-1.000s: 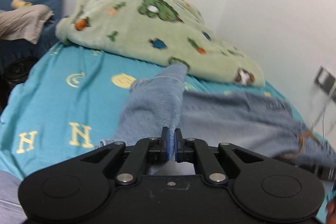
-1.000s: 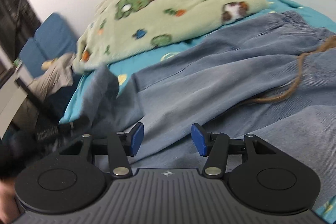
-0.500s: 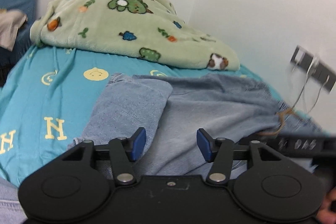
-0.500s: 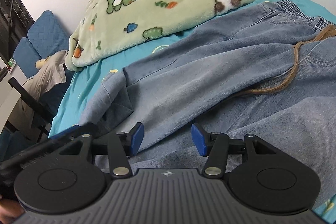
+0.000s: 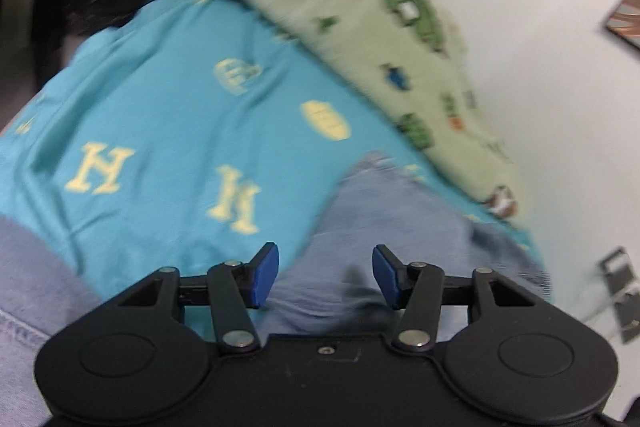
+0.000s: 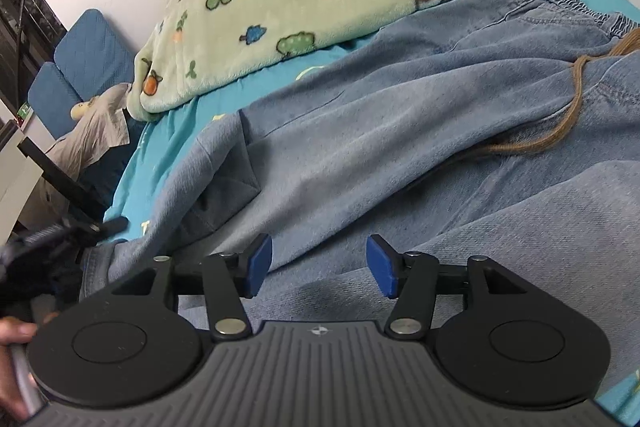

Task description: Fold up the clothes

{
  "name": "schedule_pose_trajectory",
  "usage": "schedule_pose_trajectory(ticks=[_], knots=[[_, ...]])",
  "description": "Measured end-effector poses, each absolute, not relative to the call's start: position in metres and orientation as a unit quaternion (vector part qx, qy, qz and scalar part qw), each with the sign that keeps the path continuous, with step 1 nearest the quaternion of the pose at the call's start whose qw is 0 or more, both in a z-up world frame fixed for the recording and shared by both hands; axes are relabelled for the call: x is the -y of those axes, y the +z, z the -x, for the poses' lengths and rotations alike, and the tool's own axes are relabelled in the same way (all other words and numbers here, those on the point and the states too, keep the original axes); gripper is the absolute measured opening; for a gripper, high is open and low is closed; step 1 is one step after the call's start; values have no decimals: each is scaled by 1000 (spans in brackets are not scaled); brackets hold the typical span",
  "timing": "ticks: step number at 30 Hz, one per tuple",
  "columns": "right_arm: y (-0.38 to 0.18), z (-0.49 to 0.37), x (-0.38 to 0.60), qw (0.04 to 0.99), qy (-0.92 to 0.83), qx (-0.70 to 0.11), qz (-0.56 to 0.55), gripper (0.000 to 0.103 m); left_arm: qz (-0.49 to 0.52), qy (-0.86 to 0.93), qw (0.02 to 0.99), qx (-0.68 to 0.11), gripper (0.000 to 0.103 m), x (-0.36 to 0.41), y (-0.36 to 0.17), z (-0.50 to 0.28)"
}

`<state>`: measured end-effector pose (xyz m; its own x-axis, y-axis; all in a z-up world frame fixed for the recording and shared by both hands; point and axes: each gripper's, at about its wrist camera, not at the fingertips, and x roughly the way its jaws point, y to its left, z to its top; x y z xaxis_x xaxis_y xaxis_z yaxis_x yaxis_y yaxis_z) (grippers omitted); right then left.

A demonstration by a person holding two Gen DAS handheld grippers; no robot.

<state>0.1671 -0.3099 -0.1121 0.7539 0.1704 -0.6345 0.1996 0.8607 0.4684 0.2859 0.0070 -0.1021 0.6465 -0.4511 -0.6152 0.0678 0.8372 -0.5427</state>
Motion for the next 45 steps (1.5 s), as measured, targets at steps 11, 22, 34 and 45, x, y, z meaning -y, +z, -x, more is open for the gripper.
schedule_pose_trajectory(ticks=[11,22,34,45], knots=[[-120,-169,311,887,-2,-360,-288,59,327,-129,828,-438,47,-20,-115,-289],[-124,-171,307,885,3,-369,-282,60,394,-110,778,-478,36,-33,-135,-299],[-128,-171,306,885,6,-372,-281,60,384,-73,826,-407,12,-34,-104,-283],[-131,-172,303,885,8,-376,-274,60,343,-33,912,-221,11,-77,-24,-270]])
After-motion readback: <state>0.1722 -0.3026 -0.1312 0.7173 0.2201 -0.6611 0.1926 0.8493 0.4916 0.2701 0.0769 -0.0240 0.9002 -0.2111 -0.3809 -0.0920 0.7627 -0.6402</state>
